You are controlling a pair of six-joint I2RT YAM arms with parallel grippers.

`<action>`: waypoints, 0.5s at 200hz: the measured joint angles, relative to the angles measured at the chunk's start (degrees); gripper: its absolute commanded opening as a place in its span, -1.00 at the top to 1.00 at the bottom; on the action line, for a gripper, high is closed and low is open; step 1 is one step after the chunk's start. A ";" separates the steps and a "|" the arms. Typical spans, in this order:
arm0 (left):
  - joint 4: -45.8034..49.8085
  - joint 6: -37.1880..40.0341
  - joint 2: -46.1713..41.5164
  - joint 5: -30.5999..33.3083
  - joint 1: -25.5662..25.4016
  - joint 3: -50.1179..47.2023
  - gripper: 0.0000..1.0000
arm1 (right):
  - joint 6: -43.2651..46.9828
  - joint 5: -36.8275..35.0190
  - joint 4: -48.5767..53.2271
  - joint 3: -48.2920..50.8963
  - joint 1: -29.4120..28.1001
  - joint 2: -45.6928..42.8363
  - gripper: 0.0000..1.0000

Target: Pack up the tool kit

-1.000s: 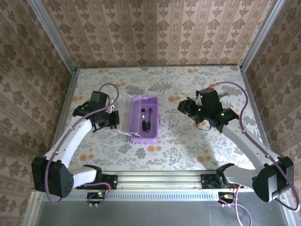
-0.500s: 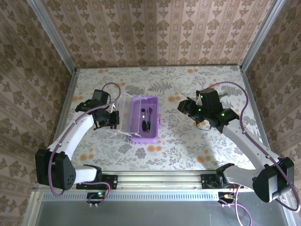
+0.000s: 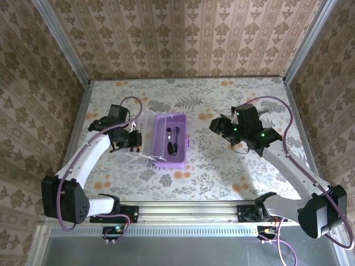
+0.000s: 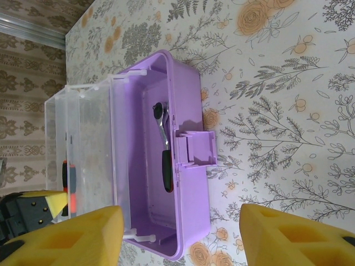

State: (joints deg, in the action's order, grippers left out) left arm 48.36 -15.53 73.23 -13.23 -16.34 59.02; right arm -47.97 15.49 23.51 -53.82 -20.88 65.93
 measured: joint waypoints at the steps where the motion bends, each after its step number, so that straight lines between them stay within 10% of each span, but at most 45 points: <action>1: 0.02 0.02 0.00 0.00 0.00 0.00 0.51 | 0.00 0.00 0.00 0.00 0.00 0.00 -0.18; 72: 1.95 0.39 -3.23 0.09 0.68 1.66 0.47 | 0.48 -0.02 -0.04 0.26 0.00 0.02 -0.19; 100: 0.66 0.02 -11.28 0.61 1.14 1.84 -0.02 | 3.56 -0.52 2.51 -0.90 0.00 1.14 -0.19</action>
State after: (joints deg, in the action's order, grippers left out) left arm 49.01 -15.51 61.95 -12.62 -15.20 60.86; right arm -44.40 14.96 26.02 -54.72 -20.88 67.07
